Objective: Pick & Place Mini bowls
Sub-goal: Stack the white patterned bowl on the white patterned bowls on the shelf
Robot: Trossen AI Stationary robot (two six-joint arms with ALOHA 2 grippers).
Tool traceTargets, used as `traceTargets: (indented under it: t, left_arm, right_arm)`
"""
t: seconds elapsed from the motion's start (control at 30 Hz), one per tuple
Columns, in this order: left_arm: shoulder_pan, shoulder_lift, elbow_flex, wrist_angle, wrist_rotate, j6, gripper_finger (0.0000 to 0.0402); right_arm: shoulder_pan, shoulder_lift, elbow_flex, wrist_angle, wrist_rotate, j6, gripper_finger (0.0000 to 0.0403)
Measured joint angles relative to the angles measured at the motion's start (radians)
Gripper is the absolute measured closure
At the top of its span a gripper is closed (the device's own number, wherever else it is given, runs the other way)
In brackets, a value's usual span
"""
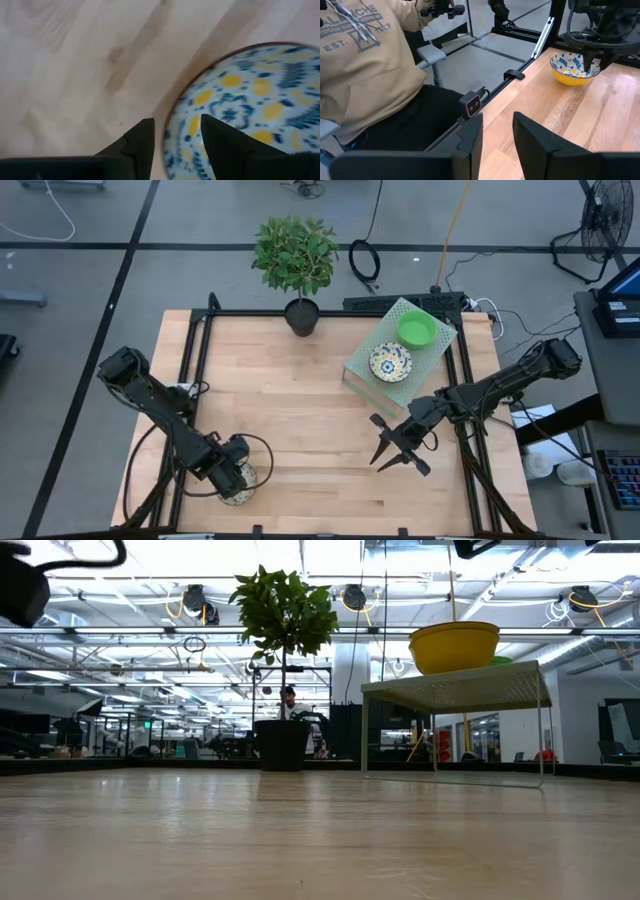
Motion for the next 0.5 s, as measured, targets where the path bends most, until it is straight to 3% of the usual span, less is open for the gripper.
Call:
traceTargets:
  t: [0.17,0.5]
  left_arm:
    - [0.000,0.000,-0.008,-0.001,-0.007,-0.030,0.0241]
    - [0.058,0.000,-0.008,-0.008,-0.181,-0.056,0.0241]
  right_arm:
    - [0.000,0.000,0.000,-0.001,0.000,0.000,0.0309]
    - [0.000,0.000,-0.001,-0.007,0.000,0.000,0.0309]
